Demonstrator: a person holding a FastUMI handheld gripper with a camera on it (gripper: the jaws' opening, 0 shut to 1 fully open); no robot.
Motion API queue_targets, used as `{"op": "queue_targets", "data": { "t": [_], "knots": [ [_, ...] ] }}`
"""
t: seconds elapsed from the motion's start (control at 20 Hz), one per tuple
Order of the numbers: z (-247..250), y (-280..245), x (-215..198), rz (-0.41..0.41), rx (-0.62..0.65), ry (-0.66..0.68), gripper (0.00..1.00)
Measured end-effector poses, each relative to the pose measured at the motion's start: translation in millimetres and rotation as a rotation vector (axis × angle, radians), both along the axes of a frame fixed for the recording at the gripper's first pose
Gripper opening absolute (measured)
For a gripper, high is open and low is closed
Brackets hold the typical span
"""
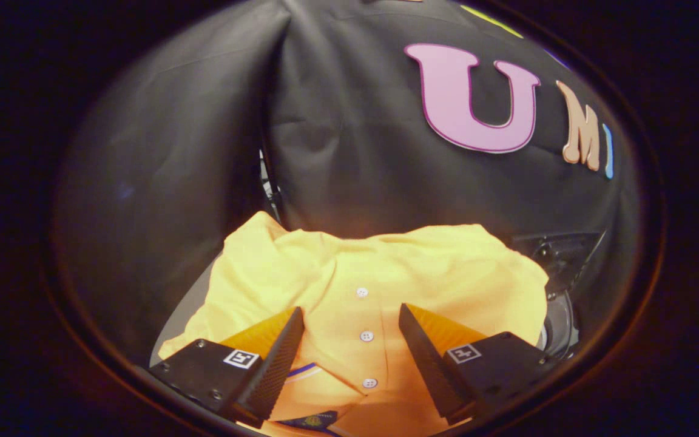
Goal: Put the clothes into the washing machine and then close the washing machine lid.
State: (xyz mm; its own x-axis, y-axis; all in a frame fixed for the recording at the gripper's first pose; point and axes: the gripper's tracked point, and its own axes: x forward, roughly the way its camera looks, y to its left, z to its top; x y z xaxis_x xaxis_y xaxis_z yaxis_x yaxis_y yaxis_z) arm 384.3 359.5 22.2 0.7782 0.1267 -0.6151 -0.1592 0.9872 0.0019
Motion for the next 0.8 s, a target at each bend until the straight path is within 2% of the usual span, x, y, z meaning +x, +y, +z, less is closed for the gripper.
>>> {"op": "queue_targets", "data": {
  "t": [0.05,0.2,0.25,0.3,0.35,0.4,0.45,0.8],
  "knots": [
    [2.0,0.6,7.5,0.005,0.012,-0.028,0.79],
    [-5.9,-2.5,10.4,0.043,0.052,0.002,0.25],
    [-4.3,-4.4,6.8,0.04,0.077,0.004,0.16],
    [-0.7,2.4,1.6,0.084,0.114,-0.004,0.08],
    [6.1,6.7,-2.2,0.146,0.152,-0.02,0.06],
    [23.3,1.3,-4.0,0.17,0.179,-0.065,0.04],
    [42.7,-5.1,1.6,0.17,0.207,-0.133,0.03],
    [138.7,-49.6,-24.2,0.156,0.179,-0.263,0.02]
  ]
}}
